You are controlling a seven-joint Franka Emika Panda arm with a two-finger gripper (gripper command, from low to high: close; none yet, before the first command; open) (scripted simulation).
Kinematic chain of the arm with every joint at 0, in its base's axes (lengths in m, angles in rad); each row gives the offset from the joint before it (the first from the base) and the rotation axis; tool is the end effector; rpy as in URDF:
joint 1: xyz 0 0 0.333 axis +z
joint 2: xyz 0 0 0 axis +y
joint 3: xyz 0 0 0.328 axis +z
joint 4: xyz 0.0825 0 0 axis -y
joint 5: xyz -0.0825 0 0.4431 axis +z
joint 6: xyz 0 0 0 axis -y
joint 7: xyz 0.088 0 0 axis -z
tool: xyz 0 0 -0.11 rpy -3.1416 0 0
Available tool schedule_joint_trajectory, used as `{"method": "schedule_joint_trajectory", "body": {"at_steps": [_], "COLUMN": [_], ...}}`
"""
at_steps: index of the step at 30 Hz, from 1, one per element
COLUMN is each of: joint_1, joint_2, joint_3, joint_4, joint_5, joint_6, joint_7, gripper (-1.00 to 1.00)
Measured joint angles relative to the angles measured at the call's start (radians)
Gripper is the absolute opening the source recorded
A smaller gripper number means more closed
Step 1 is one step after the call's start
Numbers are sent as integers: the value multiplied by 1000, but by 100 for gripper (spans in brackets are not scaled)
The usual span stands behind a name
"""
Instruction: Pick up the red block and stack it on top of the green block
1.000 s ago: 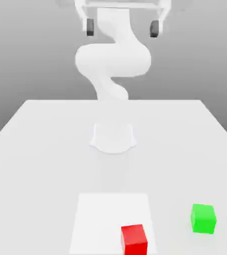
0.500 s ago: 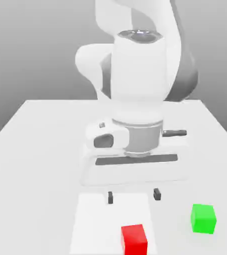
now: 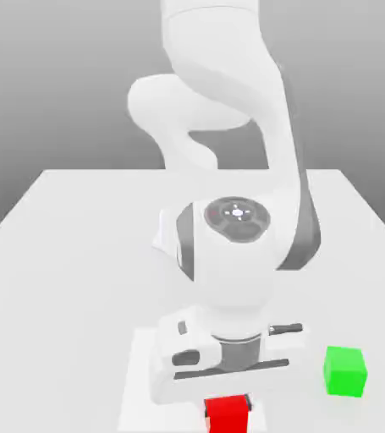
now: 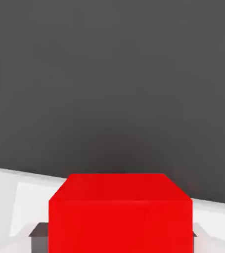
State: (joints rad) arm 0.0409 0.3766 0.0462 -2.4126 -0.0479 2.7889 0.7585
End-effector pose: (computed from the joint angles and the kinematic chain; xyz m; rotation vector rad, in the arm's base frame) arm 0.5134 0.0491 0.1105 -2.9866 0.9727 -0.0004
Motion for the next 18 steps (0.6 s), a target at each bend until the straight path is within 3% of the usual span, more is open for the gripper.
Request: {"method": "schedule_joint_trajectory", "body": {"at_steps": [4, 9, 14, 15, 18], "joint_1": [6, 136, 217, 229, 229], "joint_2": [-129, -241, -159, -124, -124], "joint_3": [23, 162, 190, 177, 177], "joint_4": [-23, -76, -88, -87, -87], "joint_5": [15, 7, -74, -94, -94], "joint_6": [-106, -168, -78, -47, -47], "joint_7": [-10, 13, 78, 93, 93], "gripper": [-100, -100, -100, 100, 100]}}
